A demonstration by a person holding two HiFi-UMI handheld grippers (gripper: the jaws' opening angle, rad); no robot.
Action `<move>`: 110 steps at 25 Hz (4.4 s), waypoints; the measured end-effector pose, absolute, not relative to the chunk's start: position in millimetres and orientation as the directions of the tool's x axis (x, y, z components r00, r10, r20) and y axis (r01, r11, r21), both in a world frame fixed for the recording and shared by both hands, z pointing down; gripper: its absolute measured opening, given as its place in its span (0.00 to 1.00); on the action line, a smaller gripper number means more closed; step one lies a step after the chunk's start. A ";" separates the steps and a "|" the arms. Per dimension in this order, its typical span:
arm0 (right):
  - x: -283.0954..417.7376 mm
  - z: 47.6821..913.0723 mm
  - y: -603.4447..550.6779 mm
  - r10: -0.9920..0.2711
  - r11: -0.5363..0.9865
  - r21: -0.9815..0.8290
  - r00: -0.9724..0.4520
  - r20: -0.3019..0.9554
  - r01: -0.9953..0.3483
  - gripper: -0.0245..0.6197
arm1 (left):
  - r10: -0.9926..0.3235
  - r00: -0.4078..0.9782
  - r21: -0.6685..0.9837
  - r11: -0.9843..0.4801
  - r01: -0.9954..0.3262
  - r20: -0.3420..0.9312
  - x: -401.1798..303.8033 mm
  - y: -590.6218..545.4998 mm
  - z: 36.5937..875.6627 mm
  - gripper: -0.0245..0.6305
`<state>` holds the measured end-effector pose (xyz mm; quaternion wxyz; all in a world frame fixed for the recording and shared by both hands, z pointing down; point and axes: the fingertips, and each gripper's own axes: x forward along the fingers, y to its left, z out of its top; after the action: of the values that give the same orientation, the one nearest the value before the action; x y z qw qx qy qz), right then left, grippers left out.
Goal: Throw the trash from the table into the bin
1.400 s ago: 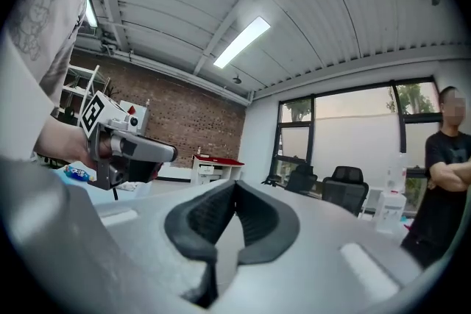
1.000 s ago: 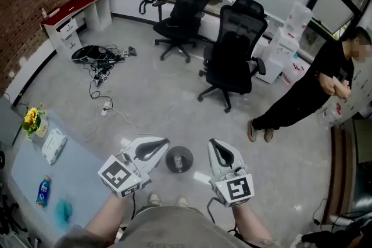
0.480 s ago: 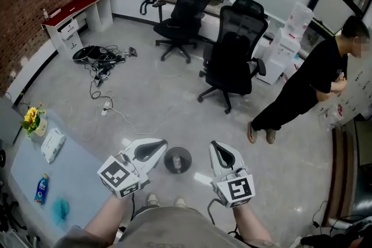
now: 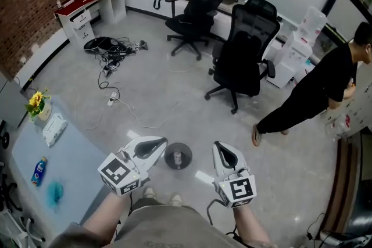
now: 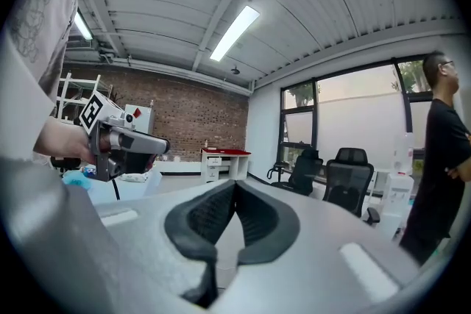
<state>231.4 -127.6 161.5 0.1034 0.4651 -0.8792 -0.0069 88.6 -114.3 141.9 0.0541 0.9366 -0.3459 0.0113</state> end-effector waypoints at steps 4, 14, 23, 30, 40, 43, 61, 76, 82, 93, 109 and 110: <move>233.8 161.2 -128.0 -0.786 0.614 0.107 -0.595 0.166 -0.782 0.04 | -0.705 0.707 0.083 -0.702 -0.707 0.064 85.0 -107.6 139.7 0.04; 111.9 130.3 -107.5 -0.546 0.833 0.165 -0.833 0.088 -0.529 0.04 | -0.885 0.452 0.049 -0.449 -0.892 0.109 -27.4 -44.7 132.5 0.04; -47.4 85.6 -24.8 -0.132 0.975 0.176 -0.991 -0.035 -0.136 0.04 | -0.996 0.046 0.017 -0.045 -0.999 0.075 -160.5 57.6 117.7 0.04; -146.1 91.9 39.9 0.011 0.986 0.165 -1.000 -0.001 0.011 0.04 | -0.992 -0.107 0.026 0.109 -0.994 0.061 -239.0 135.8 126.0 0.04; -254.4 100.7 98.7 0.092 0.981 0.169 -0.994 0.054 0.100 0.04 | -0.985 -0.166 0.050 0.168 -0.984 0.041 -336.2 193.8 125.3 0.04; -286.9 108.1 113.7 0.116 0.979 0.159 -0.990 0.076 0.127 0.04 | -0.980 -0.198 0.061 0.200 -0.978 0.036 -364.8 215.3 127.5 0.04; -445.2 128.6 235.4 0.259 0.943 0.178 -0.956 0.137 0.281 0.04 | -0.937 -0.347 0.076 0.349 -0.934 0.039 -490.4 356.5 135.7 0.04; -466.5 141.4 256.1 0.361 0.914 0.139 -0.920 0.151 0.381 0.04 | -0.875 -0.485 0.097 0.482 -0.870 0.001 -498.7 389.5 136.5 0.04; -463.3 152.6 232.2 0.395 0.901 0.115 -0.901 0.178 0.417 0.04 | -0.853 -0.521 0.107 0.522 -0.846 0.039 -488.4 377.0 141.8 0.04; -467.4 168.9 219.8 0.458 0.873 0.080 -0.866 0.200 0.481 0.04 | -0.815 -0.577 0.108 0.579 -0.808 0.056 -480.8 371.0 141.0 0.04; -522.4 241.9 289.2 0.549 0.744 0.167 -0.735 0.399 0.647 0.26 | -0.819 -0.559 0.159 0.574 -0.803 0.130 -518.4 371.4 193.2 0.04; -526.2 252.9 293.1 0.552 0.734 0.166 -0.721 0.418 0.659 0.29 | -0.822 -0.553 0.163 0.569 -0.806 0.134 -520.8 370.0 198.6 0.04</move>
<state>-526.2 293.1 252.9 0.1733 -0.3309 -0.9149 -0.1531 -520.8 370.0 198.6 0.0976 0.4627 -0.8802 -0.0412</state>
